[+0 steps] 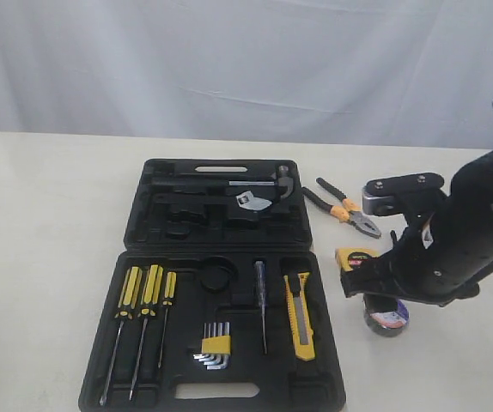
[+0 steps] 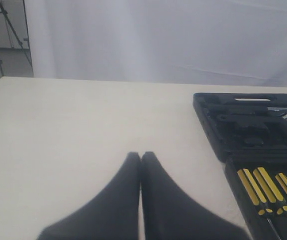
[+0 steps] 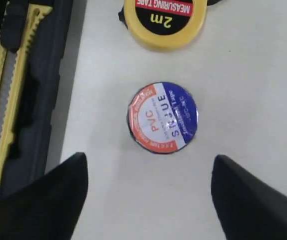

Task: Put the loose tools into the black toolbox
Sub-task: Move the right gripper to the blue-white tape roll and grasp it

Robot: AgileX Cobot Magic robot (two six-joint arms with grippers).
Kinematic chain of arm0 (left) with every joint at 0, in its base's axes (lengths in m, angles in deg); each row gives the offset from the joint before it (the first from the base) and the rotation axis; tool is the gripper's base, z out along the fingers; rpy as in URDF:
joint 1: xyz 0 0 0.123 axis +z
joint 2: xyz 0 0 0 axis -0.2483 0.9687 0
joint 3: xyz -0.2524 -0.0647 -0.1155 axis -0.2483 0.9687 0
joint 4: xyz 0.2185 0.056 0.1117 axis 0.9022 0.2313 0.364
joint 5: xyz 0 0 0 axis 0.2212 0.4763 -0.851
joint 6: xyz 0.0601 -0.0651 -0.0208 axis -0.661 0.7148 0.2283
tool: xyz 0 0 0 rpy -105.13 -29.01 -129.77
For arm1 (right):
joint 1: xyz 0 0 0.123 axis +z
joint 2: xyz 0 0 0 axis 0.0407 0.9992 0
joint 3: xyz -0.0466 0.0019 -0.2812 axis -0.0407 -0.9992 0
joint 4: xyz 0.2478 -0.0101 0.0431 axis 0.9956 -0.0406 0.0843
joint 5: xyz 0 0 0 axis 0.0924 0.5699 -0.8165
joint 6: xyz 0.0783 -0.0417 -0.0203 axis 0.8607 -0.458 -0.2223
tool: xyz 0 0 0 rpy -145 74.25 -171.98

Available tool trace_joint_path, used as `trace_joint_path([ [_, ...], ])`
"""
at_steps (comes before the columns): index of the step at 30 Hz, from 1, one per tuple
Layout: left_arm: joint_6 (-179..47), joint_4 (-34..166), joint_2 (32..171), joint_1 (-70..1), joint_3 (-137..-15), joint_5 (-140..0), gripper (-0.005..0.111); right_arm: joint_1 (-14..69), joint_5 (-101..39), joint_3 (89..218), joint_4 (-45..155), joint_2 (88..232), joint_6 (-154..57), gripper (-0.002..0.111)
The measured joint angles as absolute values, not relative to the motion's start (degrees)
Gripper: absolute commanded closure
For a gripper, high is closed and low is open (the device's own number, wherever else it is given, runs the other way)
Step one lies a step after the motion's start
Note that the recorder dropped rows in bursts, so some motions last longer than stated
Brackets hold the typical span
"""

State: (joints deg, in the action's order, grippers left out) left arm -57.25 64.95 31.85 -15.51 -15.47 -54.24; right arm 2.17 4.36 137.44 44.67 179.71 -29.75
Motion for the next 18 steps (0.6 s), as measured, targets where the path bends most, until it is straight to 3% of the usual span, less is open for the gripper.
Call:
trace_joint_path([
  [9,-57.25,64.95,31.85,-15.51,-15.47,-54.24,0.107,2.17,5.47,146.88,44.27,193.64,-26.11,0.042],
  [18,-57.25,64.95,31.85,-15.51,-15.47,-54.24,0.107,-1.28,10.32,148.28,42.57,195.27,-25.15,0.042],
])
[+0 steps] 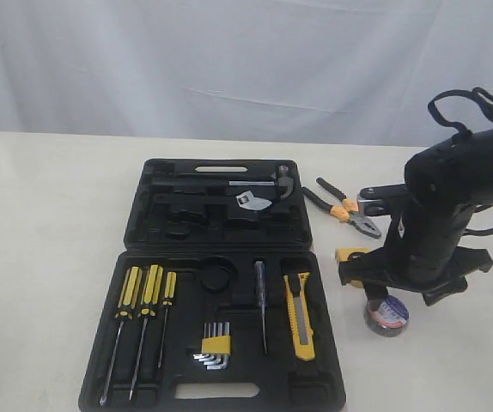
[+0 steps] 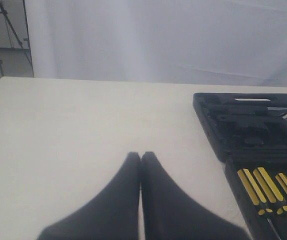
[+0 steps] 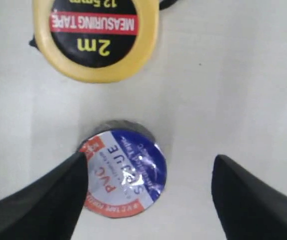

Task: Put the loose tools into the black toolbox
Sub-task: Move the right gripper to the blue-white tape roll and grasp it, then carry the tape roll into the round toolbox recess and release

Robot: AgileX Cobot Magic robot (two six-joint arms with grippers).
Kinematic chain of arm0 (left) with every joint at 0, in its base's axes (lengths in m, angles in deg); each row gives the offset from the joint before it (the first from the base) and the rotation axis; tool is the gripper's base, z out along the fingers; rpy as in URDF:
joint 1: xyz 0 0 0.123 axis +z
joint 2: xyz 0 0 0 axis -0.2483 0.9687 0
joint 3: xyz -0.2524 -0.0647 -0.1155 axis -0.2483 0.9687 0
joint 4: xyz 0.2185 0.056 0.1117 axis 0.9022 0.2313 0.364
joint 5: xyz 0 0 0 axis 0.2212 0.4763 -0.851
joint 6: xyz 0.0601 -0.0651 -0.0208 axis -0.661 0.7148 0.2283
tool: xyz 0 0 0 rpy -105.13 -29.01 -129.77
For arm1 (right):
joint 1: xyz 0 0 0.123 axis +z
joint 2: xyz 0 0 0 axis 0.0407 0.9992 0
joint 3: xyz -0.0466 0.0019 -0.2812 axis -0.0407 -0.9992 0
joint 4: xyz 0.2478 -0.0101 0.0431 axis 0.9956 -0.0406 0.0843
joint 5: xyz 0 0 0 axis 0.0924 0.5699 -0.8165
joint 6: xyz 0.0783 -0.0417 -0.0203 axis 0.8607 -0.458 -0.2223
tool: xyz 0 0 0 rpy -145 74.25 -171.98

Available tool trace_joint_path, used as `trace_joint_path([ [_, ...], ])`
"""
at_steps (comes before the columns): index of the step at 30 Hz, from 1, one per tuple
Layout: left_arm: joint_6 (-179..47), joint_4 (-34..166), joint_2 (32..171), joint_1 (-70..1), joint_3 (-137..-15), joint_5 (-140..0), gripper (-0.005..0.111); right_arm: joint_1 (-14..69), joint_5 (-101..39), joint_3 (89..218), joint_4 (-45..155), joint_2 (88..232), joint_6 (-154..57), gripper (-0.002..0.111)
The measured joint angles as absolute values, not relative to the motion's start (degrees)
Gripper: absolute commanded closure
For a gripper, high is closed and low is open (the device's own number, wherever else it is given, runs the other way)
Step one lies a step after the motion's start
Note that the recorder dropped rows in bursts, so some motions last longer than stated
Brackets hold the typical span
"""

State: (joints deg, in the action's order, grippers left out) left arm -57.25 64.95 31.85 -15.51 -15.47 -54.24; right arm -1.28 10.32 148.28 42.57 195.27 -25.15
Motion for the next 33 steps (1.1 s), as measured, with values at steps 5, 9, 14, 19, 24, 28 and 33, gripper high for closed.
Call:
trace_joint_path([
  [5,-57.25,64.95,31.85,-15.51,-15.47,-54.24,0.107,-1.51,9.97,148.28,46.0,195.51,-28.18,0.042],
  [9,-57.25,64.95,31.85,-15.51,-15.47,-54.24,0.107,-1.51,9.46,148.28,46.68,195.51,-28.79,0.042],
  [14,-57.25,64.95,31.85,-15.51,-15.47,-54.24,0.107,-1.51,9.35,148.28,46.81,195.51,-29.33,0.042],
  [19,-57.25,64.95,31.85,-15.51,-15.47,-54.24,0.107,-1.51,7.88,148.28,46.93,195.51,-29.72,0.042],
  [24,-57.25,64.95,31.85,-15.51,-15.47,-54.24,0.107,-1.51,7.49,148.28,47.02,195.75,-29.72,0.042],
  [28,-57.25,64.95,31.85,-15.51,-15.47,-54.24,0.107,-1.51,7.25,148.28,47.16,197.54,-29.84,0.042],
  [33,-57.25,64.95,31.85,-15.51,-15.47,-54.24,0.107,-1.51,6.2,148.28,47.31,199.1,-30.45,0.056],
])
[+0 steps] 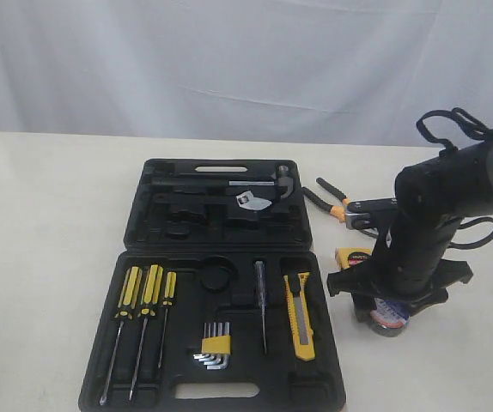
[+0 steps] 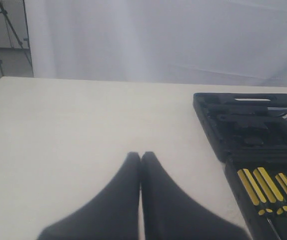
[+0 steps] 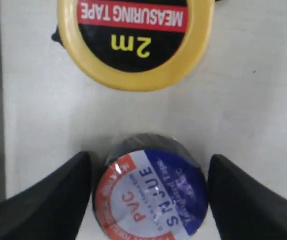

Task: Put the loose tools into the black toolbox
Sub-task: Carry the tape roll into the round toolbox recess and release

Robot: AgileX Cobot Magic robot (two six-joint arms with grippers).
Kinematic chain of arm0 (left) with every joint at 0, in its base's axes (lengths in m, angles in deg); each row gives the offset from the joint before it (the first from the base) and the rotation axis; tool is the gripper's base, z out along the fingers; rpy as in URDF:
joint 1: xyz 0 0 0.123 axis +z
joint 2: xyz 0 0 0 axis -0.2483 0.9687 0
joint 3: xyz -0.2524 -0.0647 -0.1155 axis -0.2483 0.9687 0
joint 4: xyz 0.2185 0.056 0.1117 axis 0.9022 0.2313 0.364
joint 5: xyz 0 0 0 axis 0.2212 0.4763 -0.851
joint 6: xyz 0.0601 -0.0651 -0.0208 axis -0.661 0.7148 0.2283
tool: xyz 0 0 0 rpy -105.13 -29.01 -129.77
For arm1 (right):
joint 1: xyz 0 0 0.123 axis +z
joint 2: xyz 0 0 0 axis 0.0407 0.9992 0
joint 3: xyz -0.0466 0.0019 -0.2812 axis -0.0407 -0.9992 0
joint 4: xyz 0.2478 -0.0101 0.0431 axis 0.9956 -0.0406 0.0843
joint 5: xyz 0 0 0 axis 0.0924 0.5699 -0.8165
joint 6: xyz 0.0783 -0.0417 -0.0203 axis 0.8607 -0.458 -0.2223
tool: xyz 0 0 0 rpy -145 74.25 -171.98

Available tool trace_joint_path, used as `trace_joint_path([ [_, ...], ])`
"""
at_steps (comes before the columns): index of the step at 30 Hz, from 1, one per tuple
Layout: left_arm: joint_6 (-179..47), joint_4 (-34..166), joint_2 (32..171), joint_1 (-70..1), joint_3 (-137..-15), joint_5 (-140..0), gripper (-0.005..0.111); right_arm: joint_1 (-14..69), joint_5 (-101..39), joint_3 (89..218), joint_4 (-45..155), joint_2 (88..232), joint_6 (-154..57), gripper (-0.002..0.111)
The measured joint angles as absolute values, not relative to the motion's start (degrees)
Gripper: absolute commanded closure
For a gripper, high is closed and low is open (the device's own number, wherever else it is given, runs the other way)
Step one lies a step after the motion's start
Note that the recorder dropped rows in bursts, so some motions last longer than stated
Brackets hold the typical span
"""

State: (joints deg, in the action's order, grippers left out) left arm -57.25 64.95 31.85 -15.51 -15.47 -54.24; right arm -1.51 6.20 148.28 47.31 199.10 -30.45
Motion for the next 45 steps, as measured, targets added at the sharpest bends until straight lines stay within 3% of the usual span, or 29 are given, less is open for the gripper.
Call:
trace_joint_path([
  [10,-57.25,64.95,31.85,-15.51,-15.47,-54.24,0.107,-1.51,9.75,148.37,47.31,198.86,-30.69,0.093],
  [18,-57.25,64.95,31.85,-15.51,-15.47,-54.24,0.107,0.62,17.3,152.88,51.17,192.33,-32.84,0.094],
  [25,-57.25,64.95,31.85,-15.51,-15.47,-54.24,0.107,10.54,22.24,163.31,52.38,190.49,-32.74,0.094],
  [35,-57.25,64.95,31.85,-15.51,-15.47,-54.24,0.107,19.39,24.08,182.52,52.71,204.62,-31.66,0.094],
  [45,-57.25,64.95,31.85,-15.51,-15.47,-54.24,0.107,20.73,23.51,191.21,52.5,217.3,-31.43,0.094],
])
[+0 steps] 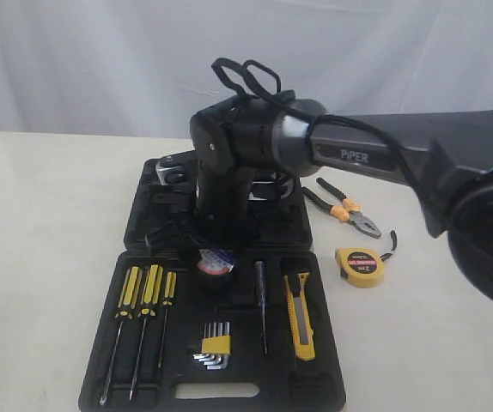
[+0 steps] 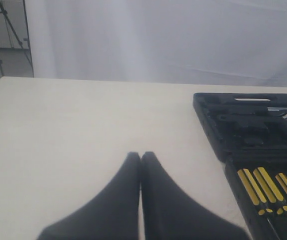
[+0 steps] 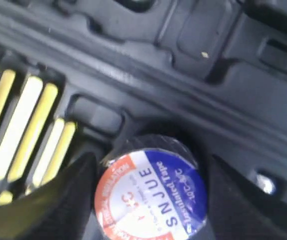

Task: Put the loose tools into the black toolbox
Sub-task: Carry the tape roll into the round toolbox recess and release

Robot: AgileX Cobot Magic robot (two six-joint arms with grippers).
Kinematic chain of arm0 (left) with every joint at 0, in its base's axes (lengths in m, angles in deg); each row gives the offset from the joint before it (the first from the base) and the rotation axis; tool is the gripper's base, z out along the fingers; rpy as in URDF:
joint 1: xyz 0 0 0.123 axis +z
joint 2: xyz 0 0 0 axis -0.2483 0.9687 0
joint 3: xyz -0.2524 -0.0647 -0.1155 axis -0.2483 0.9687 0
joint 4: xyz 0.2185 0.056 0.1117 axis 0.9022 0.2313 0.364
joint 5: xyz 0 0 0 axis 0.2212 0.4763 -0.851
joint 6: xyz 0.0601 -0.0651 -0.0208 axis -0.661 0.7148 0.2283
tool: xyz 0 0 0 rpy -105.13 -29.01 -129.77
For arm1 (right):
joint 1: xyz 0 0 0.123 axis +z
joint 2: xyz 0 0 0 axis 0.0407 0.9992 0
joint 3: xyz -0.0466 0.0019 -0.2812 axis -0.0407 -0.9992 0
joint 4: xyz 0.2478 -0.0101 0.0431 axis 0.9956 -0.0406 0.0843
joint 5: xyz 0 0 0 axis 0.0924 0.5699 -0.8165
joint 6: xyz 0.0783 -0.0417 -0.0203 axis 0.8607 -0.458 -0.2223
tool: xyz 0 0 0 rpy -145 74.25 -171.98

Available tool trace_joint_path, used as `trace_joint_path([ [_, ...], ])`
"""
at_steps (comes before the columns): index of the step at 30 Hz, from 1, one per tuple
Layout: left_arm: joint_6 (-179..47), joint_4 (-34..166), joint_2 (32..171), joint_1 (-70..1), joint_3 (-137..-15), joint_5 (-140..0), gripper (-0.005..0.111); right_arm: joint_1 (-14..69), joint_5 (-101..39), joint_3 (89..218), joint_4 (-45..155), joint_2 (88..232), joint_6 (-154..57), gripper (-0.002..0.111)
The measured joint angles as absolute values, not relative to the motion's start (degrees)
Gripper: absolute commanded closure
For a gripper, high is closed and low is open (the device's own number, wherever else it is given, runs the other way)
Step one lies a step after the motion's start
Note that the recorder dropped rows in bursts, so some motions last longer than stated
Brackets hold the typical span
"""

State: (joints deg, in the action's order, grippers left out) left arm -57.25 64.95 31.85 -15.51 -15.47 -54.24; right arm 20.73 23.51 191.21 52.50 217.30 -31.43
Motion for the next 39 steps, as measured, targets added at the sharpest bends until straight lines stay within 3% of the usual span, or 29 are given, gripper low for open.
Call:
trace_joint_path([
  [8,-57.25,64.95,31.85,-15.51,-15.47,-54.24,0.107,20.73,22.86,192.43,50.28,219.0,-31.43,0.086],
  [17,-57.25,64.95,31.85,-15.51,-15.47,-54.24,0.107,20.73,24.4,192.43,52.37,219.1,-31.43,0.084],
  [24,-57.25,64.95,31.85,-15.51,-15.47,-54.24,0.107,20.73,24.57,192.43,52.37,219.1,-31.43,0.04],
  [30,-57.25,64.95,31.85,-15.51,-15.47,-54.24,0.107,20.73,24.57,192.43,52.37,219.1,-31.43,0.04],
  [33,-57.25,64.95,31.85,-15.51,-15.47,-54.24,0.107,20.73,24.85,192.68,52.37,219.1,-31.56,0.05],
  [34,-57.25,64.95,31.85,-15.51,-15.47,-54.24,0.107,20.73,24.84,192.77,52.37,219.1,-31.56,0.067],
  [39,-57.25,64.95,31.85,-15.51,-15.47,-54.24,0.107,20.73,27.13,192.99,51.39,218.24,-31.64,0.109],
])
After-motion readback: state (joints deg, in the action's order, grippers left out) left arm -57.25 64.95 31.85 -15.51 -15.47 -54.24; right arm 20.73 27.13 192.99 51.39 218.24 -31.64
